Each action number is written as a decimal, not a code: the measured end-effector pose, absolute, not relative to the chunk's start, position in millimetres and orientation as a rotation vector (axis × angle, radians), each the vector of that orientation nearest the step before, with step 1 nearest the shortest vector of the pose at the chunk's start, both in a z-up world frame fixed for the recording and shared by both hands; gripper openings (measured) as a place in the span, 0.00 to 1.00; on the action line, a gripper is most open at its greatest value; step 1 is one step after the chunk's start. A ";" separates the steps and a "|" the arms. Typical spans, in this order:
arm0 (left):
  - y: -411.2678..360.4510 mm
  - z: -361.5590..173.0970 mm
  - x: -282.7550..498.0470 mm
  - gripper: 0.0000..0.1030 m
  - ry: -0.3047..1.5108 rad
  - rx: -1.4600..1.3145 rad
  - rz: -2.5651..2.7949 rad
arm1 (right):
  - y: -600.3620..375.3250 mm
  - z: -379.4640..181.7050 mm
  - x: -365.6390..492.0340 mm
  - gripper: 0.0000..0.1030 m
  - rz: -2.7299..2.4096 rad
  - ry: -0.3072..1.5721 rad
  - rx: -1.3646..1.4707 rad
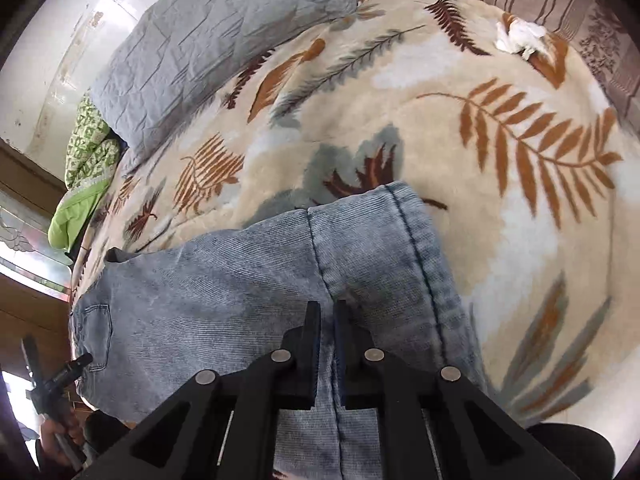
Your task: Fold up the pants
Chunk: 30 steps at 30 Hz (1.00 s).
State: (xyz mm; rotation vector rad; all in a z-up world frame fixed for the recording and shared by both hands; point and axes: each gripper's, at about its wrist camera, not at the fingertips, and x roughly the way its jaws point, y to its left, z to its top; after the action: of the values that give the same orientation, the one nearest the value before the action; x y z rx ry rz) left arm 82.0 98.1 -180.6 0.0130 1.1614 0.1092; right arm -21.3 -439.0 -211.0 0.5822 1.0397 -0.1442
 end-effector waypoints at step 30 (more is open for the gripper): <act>39.8 -220.1 46.9 1.00 1.146 0.121 -0.036 | -398.0 -232.7 -44.1 0.11 -0.145 1.141 0.505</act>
State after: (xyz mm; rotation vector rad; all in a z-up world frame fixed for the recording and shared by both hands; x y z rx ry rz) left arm 46.9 39.8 -220.1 0.1212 1.1457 -0.0365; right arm -44.1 -398.0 -232.7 0.5048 1.1413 -0.1452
